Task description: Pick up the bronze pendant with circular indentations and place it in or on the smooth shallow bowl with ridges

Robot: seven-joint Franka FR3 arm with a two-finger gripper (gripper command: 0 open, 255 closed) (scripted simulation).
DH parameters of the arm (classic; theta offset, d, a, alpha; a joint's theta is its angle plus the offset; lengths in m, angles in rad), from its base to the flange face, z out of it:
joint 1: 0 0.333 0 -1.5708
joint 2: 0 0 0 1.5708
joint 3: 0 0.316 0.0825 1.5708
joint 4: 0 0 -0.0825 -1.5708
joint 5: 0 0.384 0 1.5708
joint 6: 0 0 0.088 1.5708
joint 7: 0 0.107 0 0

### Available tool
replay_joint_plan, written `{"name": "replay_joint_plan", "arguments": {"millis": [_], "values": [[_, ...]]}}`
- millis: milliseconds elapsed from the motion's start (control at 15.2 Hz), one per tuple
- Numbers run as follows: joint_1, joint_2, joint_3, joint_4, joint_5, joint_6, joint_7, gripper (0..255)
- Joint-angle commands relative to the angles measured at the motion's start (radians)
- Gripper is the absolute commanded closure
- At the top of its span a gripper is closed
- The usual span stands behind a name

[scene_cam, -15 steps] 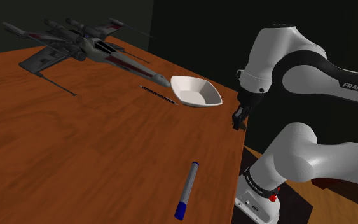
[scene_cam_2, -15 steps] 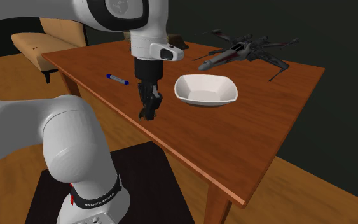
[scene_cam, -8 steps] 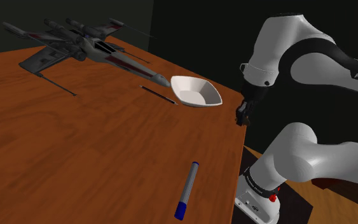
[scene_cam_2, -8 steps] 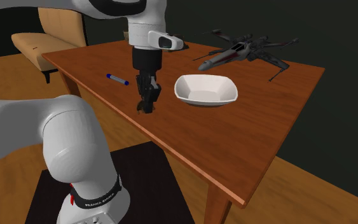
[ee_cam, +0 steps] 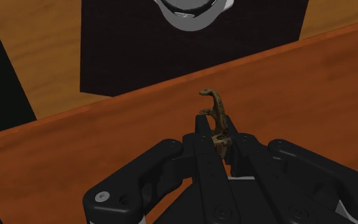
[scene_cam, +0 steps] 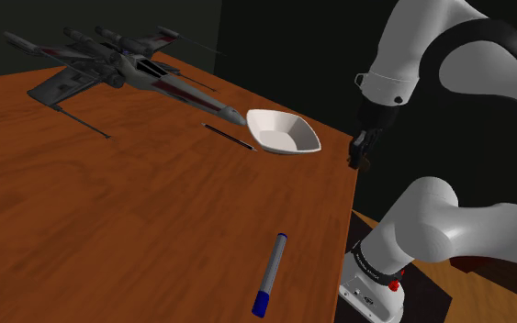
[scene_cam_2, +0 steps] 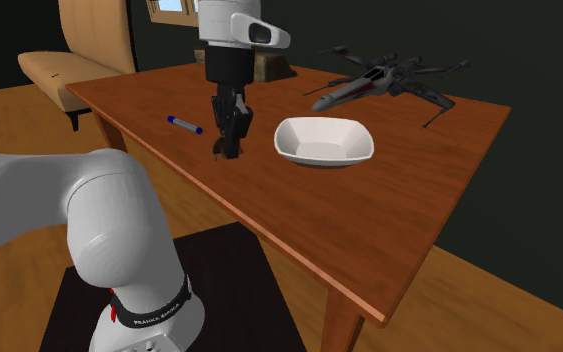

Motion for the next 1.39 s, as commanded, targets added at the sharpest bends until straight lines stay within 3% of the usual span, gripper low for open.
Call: {"name": "replay_joint_plan", "arguments": {"millis": [0,594,1320], "values": [[-0.001,0.007,-0.001,0.031,-0.001,-0.024,-0.001,255],[-0.007,0.049,-0.007,0.162,-0.010,-0.113,-0.006,255],[-0.044,0.504,0.010,0.406,-0.031,0.098,0.005,255]]}}
